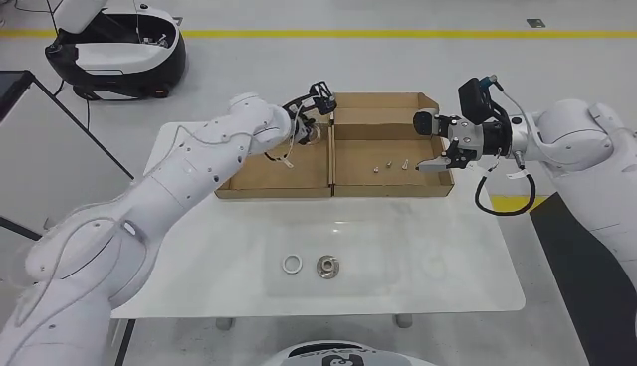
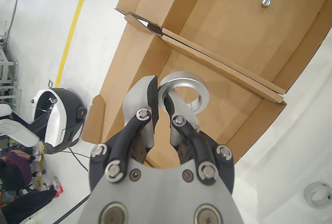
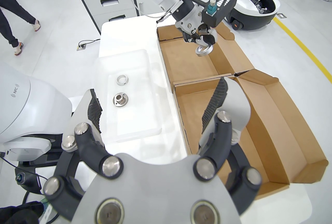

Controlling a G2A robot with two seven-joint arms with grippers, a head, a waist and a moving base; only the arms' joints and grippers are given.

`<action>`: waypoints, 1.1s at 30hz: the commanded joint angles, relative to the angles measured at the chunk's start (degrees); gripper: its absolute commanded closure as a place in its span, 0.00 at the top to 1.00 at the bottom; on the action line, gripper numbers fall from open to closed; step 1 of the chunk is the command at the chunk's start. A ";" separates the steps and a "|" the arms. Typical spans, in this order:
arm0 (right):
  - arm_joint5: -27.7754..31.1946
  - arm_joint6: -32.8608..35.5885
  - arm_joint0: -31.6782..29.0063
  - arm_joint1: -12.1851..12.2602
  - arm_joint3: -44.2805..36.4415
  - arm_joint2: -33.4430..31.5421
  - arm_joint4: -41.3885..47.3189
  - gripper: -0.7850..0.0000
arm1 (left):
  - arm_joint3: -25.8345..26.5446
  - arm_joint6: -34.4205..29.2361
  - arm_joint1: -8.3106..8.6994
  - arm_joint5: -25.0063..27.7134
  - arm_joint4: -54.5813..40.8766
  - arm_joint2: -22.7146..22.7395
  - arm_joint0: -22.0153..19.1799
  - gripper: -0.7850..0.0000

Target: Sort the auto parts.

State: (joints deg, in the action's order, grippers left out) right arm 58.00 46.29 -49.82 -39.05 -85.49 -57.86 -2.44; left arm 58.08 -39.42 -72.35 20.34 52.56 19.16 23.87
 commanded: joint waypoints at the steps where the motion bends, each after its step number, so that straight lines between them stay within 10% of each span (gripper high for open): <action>1: 0.00 0.00 0.00 0.00 0.00 0.00 0.00 1.00 | -2.46 0.27 -1.26 0.53 0.12 -0.59 -0.28 0.00; 33: 0.00 0.00 0.00 0.00 0.00 0.00 0.00 1.00 | -30.11 1.83 -16.63 6.53 6.20 -5.63 1.46 0.00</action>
State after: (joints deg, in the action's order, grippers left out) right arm 58.00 46.29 -49.82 -39.05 -85.49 -57.86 -2.44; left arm 28.54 -37.68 -88.69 26.75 58.62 13.56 25.27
